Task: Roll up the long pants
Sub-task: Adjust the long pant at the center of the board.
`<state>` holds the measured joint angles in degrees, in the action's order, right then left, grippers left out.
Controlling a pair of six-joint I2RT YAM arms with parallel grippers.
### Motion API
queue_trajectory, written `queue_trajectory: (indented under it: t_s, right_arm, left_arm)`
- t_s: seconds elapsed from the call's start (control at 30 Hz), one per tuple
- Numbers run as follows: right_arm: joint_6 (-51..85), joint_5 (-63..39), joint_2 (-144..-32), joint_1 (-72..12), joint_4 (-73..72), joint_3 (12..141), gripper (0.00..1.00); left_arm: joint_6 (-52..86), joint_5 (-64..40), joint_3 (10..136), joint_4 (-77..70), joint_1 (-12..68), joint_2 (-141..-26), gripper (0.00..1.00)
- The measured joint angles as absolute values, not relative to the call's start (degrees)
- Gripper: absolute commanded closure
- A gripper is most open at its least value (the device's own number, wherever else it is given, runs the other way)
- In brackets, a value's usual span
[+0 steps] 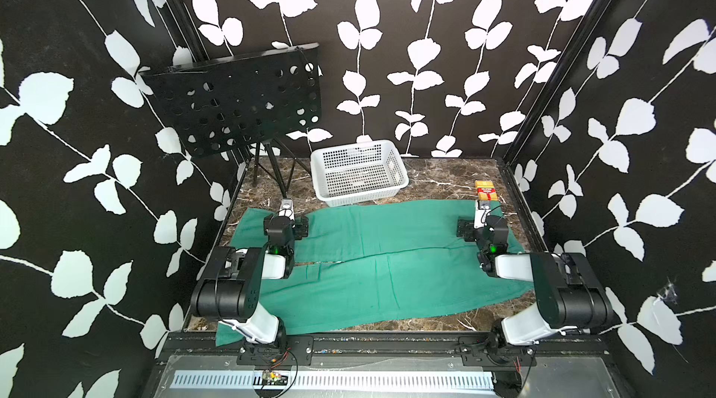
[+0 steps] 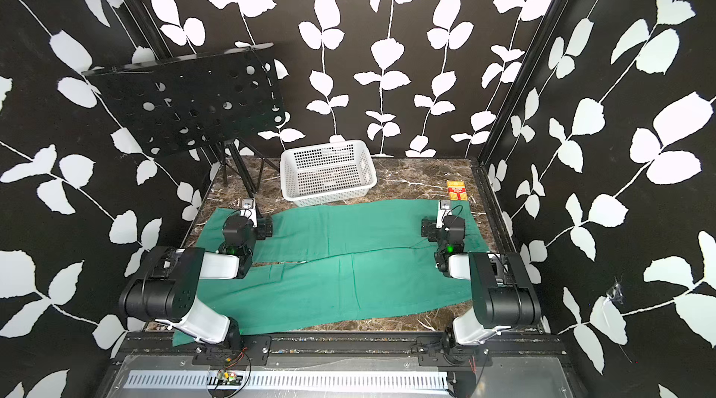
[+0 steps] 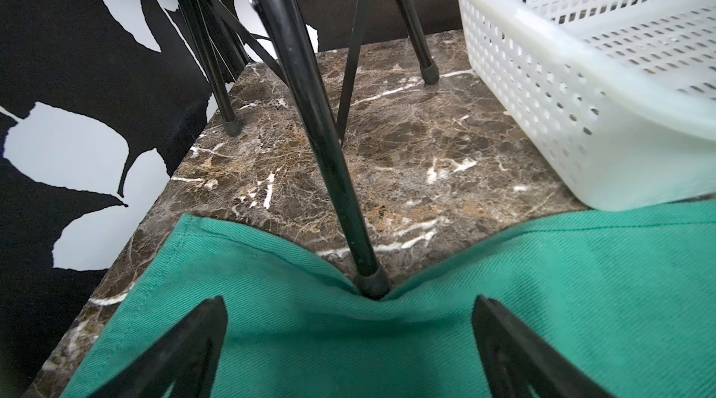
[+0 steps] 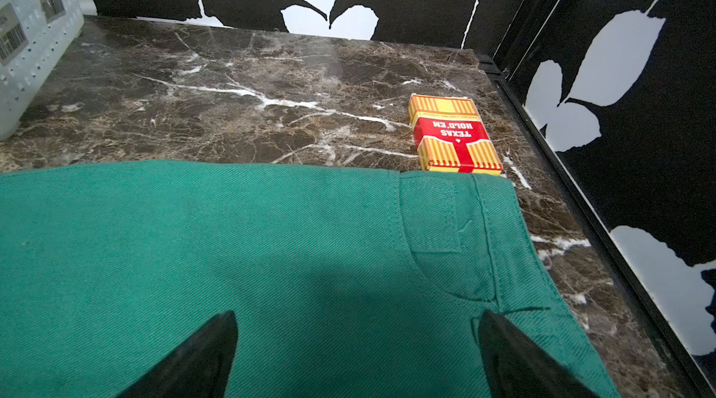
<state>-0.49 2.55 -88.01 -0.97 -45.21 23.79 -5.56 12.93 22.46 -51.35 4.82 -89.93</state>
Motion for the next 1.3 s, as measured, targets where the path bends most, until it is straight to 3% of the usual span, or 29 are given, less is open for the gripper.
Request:
queue_trajectory:
  t_s: [0.7, 1.0, 1.13, 1.3]
  right_arm:
    - [-0.30, 3.18, -87.13, -0.97, -44.51, 23.79, 0.01]
    - [3.09, 5.67, -67.48, -0.97, -34.79, 23.29, 0.01]
    - [14.94, 9.74, -60.64, -0.97, -17.82, 27.05, 0.01]
    - [26.98, 8.19, -60.90, -0.73, 1.96, 35.97, 0.03]
  left_arm:
    - [-5.58, 12.60, 22.52, -50.41, 4.78, -89.52, 0.01]
    - [-3.86, 13.39, 27.16, -33.82, 4.78, -73.76, 0.01]
    - [4.97, 21.98, 35.77, -16.91, 4.78, -68.95, 0.01]
    - [15.27, 27.73, 47.62, 4.45, 4.67, -68.38, 0.01]
